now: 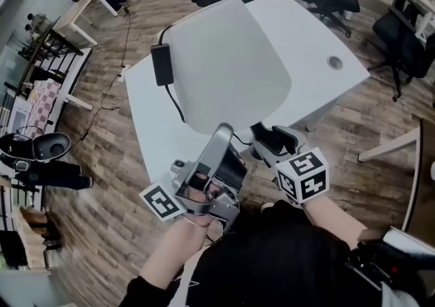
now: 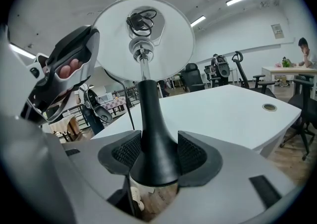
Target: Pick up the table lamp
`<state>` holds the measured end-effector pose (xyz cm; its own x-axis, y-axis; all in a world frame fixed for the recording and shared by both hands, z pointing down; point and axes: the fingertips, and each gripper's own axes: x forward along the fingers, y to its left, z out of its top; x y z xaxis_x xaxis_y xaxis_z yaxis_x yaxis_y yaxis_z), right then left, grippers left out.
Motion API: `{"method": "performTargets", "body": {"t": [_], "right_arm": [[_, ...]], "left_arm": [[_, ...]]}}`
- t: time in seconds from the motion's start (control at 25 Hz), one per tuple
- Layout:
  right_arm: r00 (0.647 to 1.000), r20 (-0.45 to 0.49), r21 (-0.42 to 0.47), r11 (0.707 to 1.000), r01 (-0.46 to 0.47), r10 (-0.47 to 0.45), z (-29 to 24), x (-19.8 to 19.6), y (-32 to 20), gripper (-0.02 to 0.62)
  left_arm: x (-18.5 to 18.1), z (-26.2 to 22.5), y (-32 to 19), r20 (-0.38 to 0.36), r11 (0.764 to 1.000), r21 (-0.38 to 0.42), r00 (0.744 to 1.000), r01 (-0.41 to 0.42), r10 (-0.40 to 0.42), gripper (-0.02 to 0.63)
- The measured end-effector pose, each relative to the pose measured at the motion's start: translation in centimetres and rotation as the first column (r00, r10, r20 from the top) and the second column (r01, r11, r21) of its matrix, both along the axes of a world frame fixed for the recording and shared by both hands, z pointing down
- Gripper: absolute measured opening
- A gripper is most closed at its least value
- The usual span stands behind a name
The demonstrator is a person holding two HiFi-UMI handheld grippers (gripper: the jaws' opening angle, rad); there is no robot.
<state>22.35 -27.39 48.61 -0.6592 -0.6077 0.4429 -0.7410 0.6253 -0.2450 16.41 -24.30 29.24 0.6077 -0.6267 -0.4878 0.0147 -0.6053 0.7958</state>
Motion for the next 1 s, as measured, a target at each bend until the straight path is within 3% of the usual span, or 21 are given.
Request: {"method": "performTargets", "body": {"t": [0.24, 0.44, 1.0], "right_arm": [[1.000, 0.025, -0.026, 1.000, -0.007, 0.008, 0.8, 0.6, 2.3, 0.239], [0.999, 0.044, 0.003, 1.000, -0.015, 0.015, 0.0, 1.3, 3.4, 0.239], [0.997, 0.078, 0.051, 0.999, -0.008, 0.004, -2.8, 1.0, 5.9, 0.241]], "left_arm": [[1.2, 0.5, 1.7, 0.041, 1.000, 0.029, 0.999, -0.006, 0.004, 0.029], [2.4, -0.4, 3.3, 0.060, 0.996, 0.084, 0.998, -0.013, 0.008, 0.026], [2.3, -3.1, 6.1, 0.109, 0.990, 0.142, 0.994, -0.001, -0.015, 0.026]]}}
